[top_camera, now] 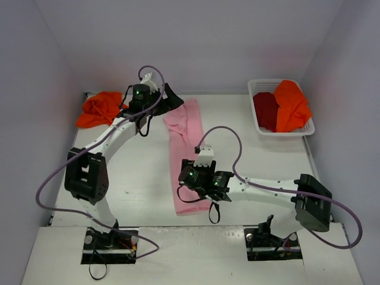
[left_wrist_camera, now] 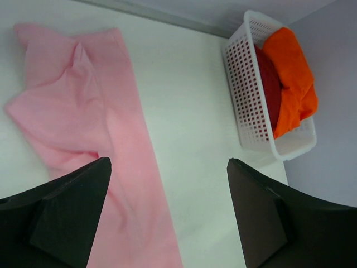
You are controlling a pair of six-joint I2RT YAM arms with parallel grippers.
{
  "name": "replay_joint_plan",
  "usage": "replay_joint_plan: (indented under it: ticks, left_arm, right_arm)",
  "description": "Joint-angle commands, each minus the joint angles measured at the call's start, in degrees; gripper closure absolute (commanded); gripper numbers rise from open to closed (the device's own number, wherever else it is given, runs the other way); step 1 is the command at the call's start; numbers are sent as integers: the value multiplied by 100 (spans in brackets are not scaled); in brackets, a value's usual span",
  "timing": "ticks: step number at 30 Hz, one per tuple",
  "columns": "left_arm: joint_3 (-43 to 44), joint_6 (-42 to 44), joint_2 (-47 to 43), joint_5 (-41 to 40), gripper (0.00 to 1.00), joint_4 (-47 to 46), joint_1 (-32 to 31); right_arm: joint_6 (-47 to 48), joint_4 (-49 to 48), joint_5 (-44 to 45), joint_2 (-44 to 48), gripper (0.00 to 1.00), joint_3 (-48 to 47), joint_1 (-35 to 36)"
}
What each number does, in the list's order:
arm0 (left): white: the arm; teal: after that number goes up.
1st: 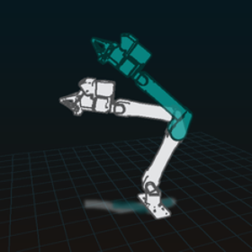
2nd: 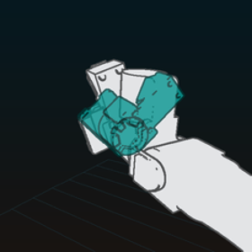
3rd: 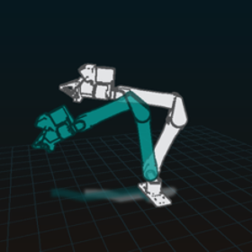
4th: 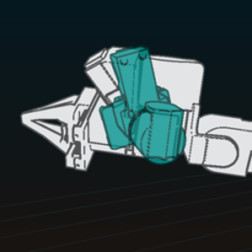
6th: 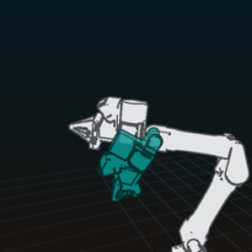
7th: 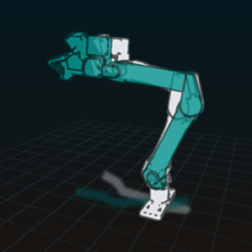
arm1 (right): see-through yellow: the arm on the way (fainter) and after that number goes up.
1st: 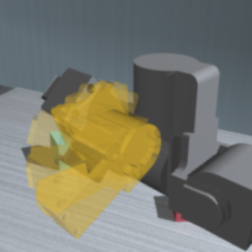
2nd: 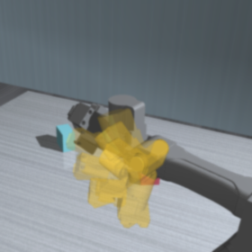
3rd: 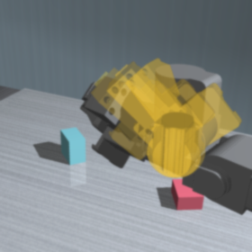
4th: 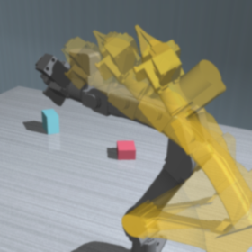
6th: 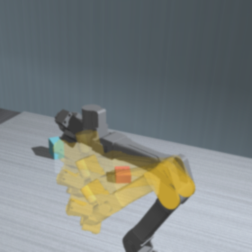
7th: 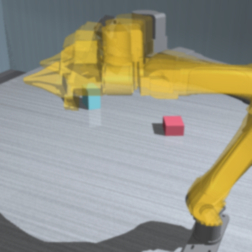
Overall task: Fold and stack the t-shirts
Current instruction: Fold the tshirt
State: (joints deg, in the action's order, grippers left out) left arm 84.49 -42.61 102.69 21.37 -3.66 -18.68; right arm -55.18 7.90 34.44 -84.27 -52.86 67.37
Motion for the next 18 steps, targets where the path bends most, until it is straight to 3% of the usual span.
replay_joint_plan:
  ticks: [1, 10, 18]
  left_arm:
    - [-528, 148, -828, -518, 20, 119, -162]
    - [-2855, -431, -2796, -1432, 20, 612, -768]
    - [-4106, -1003, -3836, -1802, 20, 858, -1111]
  right_arm:
    - [34, 404, 485, 534, 31, 83, -75]
    - [-55, 555, 73, 1676, 31, 979, -901]
    - [34, 423, -490, 1554, 32, 1102, -1271]
